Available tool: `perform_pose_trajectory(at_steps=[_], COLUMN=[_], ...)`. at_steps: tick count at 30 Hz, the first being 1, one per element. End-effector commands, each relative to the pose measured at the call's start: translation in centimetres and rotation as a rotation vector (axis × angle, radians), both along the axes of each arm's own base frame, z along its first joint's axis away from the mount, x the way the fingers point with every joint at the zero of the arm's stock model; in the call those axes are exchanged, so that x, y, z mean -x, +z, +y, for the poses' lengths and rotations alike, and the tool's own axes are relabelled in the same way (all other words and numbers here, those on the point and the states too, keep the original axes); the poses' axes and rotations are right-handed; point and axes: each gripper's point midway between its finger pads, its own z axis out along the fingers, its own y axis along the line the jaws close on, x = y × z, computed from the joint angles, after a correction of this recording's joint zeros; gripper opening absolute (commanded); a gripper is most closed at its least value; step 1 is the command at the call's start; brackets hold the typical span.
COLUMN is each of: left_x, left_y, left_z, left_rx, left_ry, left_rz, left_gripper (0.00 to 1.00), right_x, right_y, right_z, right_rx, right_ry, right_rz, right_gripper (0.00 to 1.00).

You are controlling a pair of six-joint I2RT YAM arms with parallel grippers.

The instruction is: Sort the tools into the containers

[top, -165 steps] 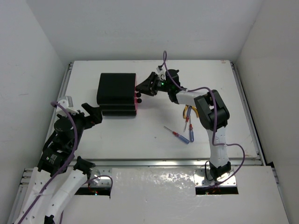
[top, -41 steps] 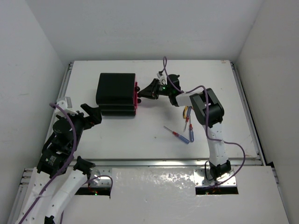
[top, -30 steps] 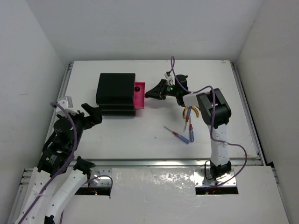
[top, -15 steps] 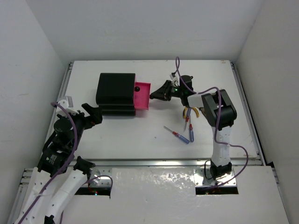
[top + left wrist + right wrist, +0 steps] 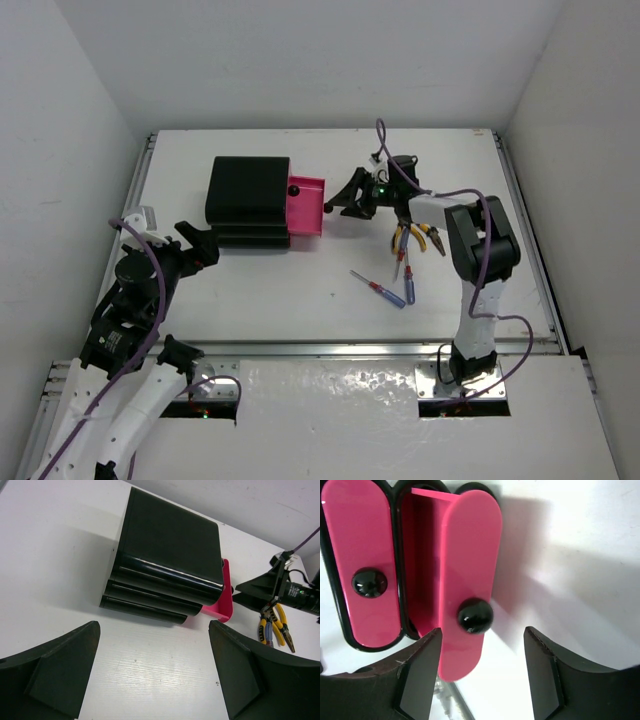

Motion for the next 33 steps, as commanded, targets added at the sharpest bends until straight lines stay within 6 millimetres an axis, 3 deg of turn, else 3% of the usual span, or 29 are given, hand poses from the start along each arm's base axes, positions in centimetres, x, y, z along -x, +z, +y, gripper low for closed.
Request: perform_pose_trajectory(at_steps=[1,3,4,5,13,16,18,26,33], left_x=[-0.4,-0.4,-0.3,-0.3,-0.4,-0.3,-0.3,-0.2,-0.2], left_y=[1.2,1.1,1.2,1.1,1.2,1.2,1.2,1.3,1.2], left_z=[-0.4,-0.3,-0.3,-0.4,-0.3,-0.2,-0.2,-0.2,-0.3], left_rx=[0.009,0.01,0.01,0.011,0.01,0.011,0.014,0.016,0.014], left_ry=[-0.013,-0.011,-0.011,-0.012,-0.008,-0.006,-0.006,-0.007,-0.007], left_rz=[-0.042,-0.041,-0.043,-0.042,-0.043,-0.044,-0.047,-0.052,-0.047], left_gripper=[0.88,0.88,0.88,0.88,0.89,0.89,0.89,0.89,0.89], right_x=[-0.9,-1.6,-0.6,-0.7,3.1,4.8,5.7,6.6,5.2], right_y=[3.5,3.7,2.6,3.6,3.1,2.5,2.0,-0.8,-3.5], right_z=[-2.2,-5.0,-6.3,-7.8,-13.5,-15.5,-17.1,-18.5,-18.4], right_rx=[0.167,0.298,0.365,0.427,0.717,0.814,0.874,0.953,0.984], right_ry=[-0.038,-0.164,-0.181,-0.239,-0.281,-0.306,-0.352,-0.365,-0.344], right_rz=[-0.108,-0.114,-0.079,-0.111,-0.107,-0.067,-0.055,0.008,0.062], right_gripper=[0.64,0.65,0.66,0.66,0.64,0.56,0.42,0.38,0.37])
